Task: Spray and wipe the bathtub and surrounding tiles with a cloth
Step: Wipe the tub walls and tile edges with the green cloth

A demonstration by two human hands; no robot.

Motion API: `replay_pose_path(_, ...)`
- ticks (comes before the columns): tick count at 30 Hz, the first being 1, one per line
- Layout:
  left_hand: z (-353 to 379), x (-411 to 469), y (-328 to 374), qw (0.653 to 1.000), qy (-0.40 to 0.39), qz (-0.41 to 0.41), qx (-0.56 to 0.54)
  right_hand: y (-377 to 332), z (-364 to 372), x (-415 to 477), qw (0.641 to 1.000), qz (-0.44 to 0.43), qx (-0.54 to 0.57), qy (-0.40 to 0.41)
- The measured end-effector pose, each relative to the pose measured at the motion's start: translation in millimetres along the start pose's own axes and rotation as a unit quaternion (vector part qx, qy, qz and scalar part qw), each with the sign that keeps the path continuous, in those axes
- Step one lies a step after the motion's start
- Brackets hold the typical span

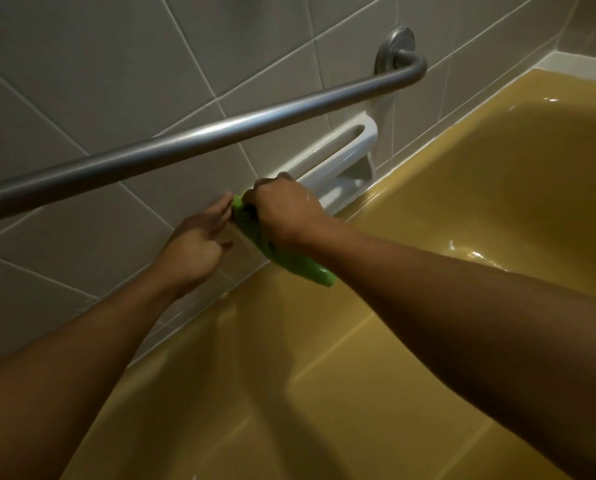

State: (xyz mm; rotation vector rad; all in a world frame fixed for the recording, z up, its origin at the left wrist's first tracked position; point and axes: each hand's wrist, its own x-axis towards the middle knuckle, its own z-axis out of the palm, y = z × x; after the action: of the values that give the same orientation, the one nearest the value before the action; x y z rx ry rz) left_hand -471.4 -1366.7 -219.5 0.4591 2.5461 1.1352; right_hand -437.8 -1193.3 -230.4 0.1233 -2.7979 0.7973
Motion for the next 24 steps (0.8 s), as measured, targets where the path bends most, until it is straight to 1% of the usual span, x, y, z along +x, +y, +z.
replay_pose_path(2,-4,0,8,0.998,0.015,-0.024,-0.048,2,6,-4,1.0,-0.017,0.008,0.018)
replay_pose_path(4,-7,-2,9,0.999,0.024,-0.017,-0.029,14,1,-10,0.997,-0.016,0.063,0.031)
replay_pose_path(6,-11,-7,6,1.0,0.013,-0.015,0.013,28,-8,-14,0.988,0.026,0.131,0.081)
replay_pose_path(8,-15,-14,0,0.998,-0.001,-0.002,0.063,44,-20,-16,0.96,0.116,0.19,0.17)
replay_pose_path(11,-19,-22,-7,0.988,-0.028,0.037,0.144,76,-45,-14,0.891,0.259,0.219,0.303)
replay_pose_path(12,-22,-23,-11,0.985,-0.034,0.043,0.164,84,-52,-10,0.873,0.292,0.22,0.322)
replay_pose_path(13,-23,-23,-13,0.982,-0.036,0.044,0.179,89,-55,-2,0.863,0.316,0.229,0.322)
replay_pose_path(15,-25,-21,-18,0.979,-0.038,0.043,0.194,88,-57,16,0.862,0.344,0.222,0.297)
replay_pose_path(17,-25,-19,-20,0.978,-0.039,0.049,0.197,82,-50,33,0.886,0.343,0.166,0.263)
replay_pose_path(18,-25,-18,-20,0.978,-0.036,0.055,0.197,77,-44,36,0.908,0.323,0.132,0.231)
replay_pose_path(21,-26,-15,-20,0.981,-0.012,0.065,0.182,47,-22,30,0.934,0.287,0.146,0.157)
replay_pose_path(23,-25,-17,-18,0.983,0.022,0.078,0.167,23,-8,20,0.958,0.232,0.098,0.139)
replay_pose_path(24,-24,-19,-17,0.984,0.044,0.083,0.15,9,-2,15,0.963,0.213,0.096,0.132)
